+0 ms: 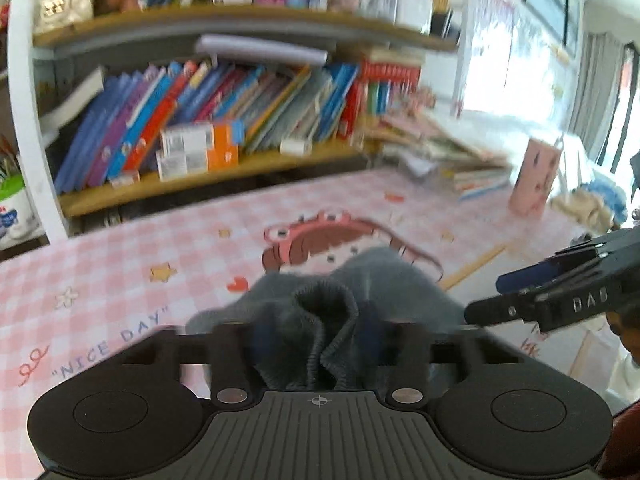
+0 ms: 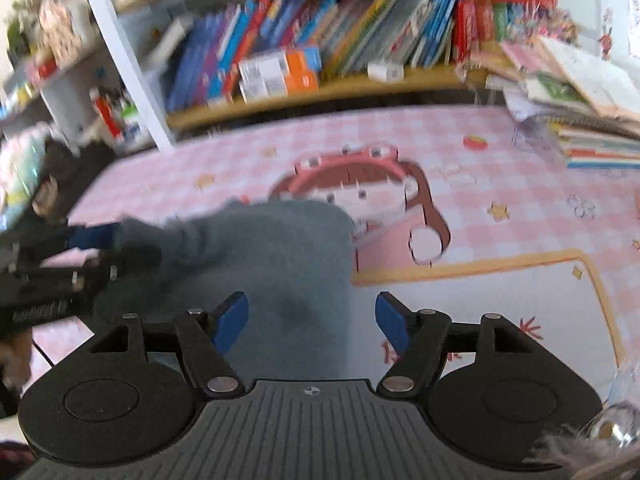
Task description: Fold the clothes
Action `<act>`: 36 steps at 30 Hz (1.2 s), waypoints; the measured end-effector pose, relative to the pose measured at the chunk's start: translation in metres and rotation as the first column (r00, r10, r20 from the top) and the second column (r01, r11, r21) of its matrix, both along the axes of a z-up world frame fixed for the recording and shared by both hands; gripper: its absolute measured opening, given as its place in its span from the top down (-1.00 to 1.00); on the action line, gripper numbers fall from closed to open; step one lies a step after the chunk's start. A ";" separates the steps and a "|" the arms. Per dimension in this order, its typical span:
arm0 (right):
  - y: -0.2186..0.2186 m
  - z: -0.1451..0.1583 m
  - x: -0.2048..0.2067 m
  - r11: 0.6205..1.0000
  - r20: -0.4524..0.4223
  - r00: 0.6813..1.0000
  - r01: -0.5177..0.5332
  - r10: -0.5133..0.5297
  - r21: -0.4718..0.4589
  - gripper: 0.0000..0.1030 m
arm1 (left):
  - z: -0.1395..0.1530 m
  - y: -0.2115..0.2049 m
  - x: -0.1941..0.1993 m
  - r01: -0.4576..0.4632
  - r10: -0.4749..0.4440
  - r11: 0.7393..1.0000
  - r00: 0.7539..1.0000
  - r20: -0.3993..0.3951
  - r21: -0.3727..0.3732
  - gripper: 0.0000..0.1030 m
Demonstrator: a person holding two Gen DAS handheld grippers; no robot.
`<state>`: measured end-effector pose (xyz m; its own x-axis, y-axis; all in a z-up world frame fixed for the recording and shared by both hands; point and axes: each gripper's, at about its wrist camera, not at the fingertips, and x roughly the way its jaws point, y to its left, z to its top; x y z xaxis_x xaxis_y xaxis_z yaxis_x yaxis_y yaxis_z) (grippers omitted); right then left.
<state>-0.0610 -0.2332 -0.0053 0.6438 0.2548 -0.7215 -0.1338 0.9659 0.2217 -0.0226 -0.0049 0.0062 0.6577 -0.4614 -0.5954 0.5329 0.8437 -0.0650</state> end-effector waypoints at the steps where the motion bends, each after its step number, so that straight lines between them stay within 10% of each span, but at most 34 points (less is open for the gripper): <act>1: 0.000 -0.004 0.001 1.000 -0.016 1.000 0.007 -0.007 -0.007 -0.33 | 0.002 0.001 0.000 -0.003 0.002 1.000 1.000 -0.009 -0.025 0.89; 3: 0.000 -0.012 0.003 1.000 -0.045 0.999 0.021 -0.022 -0.017 -0.33 | 0.016 0.018 -0.007 -0.024 0.020 0.979 1.000 -0.019 -0.201 0.92; 6: 0.000 -0.017 0.001 0.999 -0.049 0.999 0.025 -0.023 0.036 -0.44 | 0.029 0.059 -0.013 -0.104 0.081 0.872 0.994 -0.068 -0.478 0.92; 12: 0.007 -0.019 0.009 0.998 -0.059 0.998 -0.022 0.026 0.060 -0.45 | -0.051 0.095 0.002 -0.418 0.272 0.836 0.878 -0.394 -0.355 0.86; 15: 0.011 -0.021 0.013 0.997 -0.071 0.997 -0.036 0.041 0.065 -0.45 | -0.056 0.108 -0.002 -0.465 0.276 0.771 0.859 -0.430 -0.435 0.74; 19: 0.012 -0.017 0.015 0.995 -0.048 0.997 -0.055 0.059 0.080 -0.45 | -0.034 0.110 -0.021 -0.466 0.355 0.772 0.880 -0.315 -0.432 -0.10; 21: 0.012 -0.015 0.016 0.994 -0.037 0.997 -0.057 0.061 0.090 -0.45 | -0.035 0.112 -0.023 -0.483 0.358 0.767 0.868 -0.343 -0.423 -0.15; 25: 0.010 -0.015 0.021 0.993 -0.041 0.998 -0.050 0.055 0.108 -0.45 | -0.046 0.109 -0.018 -0.514 0.327 0.758 0.832 -0.448 -0.401 -0.05; 27: 0.010 -0.016 0.023 0.993 -0.052 0.997 -0.050 0.056 0.110 -0.45 | -0.049 0.106 -0.017 -0.506 0.305 0.765 0.830 -0.467 -0.398 0.59; 32: 0.010 -0.017 0.025 0.992 -0.057 0.996 -0.060 0.067 0.111 -0.45 | -0.013 0.106 -0.033 -0.414 0.312 0.773 0.908 -0.280 -0.481 0.75; 36: 0.011 -0.022 0.027 0.991 -0.082 0.994 -0.065 0.074 0.115 -0.45 | -0.050 0.102 -0.017 -0.499 0.345 0.800 0.837 -0.424 -0.333 0.69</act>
